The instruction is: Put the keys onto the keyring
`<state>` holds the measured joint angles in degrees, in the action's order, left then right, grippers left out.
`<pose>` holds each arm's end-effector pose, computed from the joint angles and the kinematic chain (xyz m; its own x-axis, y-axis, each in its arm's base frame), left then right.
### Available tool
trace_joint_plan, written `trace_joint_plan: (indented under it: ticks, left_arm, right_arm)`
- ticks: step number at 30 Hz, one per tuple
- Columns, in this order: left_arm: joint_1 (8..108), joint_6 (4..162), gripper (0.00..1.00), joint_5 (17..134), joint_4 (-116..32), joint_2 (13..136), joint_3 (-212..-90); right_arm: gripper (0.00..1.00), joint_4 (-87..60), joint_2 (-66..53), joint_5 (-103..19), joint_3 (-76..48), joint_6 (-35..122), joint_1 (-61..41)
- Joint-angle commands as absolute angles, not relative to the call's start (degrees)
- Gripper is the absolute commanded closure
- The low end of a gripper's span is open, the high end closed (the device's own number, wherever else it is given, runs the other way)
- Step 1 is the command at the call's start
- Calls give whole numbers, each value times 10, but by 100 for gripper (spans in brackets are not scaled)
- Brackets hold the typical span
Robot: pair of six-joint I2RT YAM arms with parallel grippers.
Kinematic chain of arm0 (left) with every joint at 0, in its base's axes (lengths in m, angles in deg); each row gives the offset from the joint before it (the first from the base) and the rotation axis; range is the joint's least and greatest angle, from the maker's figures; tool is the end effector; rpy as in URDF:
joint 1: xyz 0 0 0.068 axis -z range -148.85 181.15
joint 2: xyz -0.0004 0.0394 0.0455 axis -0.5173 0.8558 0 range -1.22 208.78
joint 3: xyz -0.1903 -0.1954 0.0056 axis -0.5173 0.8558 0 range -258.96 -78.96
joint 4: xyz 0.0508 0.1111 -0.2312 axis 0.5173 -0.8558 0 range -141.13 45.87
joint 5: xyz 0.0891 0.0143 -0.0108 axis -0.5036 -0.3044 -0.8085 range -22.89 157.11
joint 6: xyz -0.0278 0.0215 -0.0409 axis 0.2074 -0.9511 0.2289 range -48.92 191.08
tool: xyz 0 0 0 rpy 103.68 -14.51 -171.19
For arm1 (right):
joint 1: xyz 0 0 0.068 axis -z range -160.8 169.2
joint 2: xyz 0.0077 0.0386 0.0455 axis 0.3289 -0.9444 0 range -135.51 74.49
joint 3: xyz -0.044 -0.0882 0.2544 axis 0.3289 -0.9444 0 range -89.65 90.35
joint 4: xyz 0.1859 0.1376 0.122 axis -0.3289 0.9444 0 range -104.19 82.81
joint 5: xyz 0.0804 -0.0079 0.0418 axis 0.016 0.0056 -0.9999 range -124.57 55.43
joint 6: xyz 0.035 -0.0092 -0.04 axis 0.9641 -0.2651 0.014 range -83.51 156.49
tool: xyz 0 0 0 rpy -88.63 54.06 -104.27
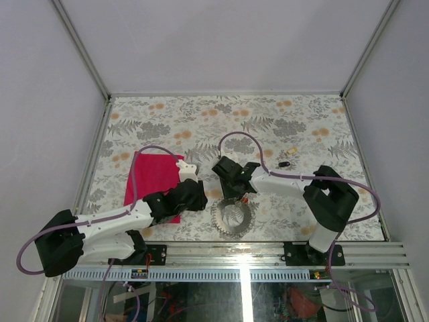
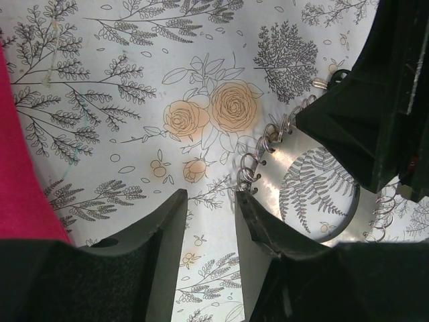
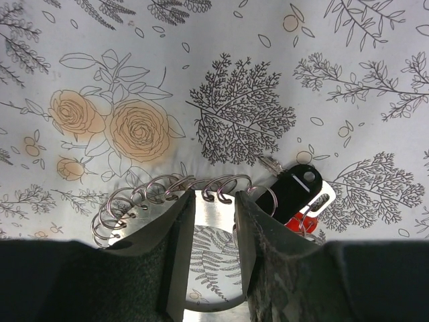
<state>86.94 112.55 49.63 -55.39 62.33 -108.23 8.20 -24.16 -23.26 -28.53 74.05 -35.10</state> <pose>0.1294 -0.1711 0.1844 -0.7447 -0.0282 -0.6668 0.2366 0.9230 -0.3033 0.2071 0.2763 0.1786 -0.8507 -0.1595 -0.5008 -0.2779 0.9453 0.1710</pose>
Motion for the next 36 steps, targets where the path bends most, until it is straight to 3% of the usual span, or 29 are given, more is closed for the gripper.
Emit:
trace_joint_plan:
  ticks: [1,15,26,36]
  left_arm:
    - [869,1120,64,470,-553,610,-1073]
    - [869,1122,63,471,-562,601,-1071]
    - [869,1122,63,458,-584,583,-1084]
    - [868,1071,63,425,-616,475,-1138]
  right_arm:
    - [64,92,-259,-218,-255,749,-357]
    - [70,95,-280,-210,-257,746,-357]
    - [99,73,-241,-200,-276,728,-357]
    - [100,-23,-86,-261,-350,624,-357]
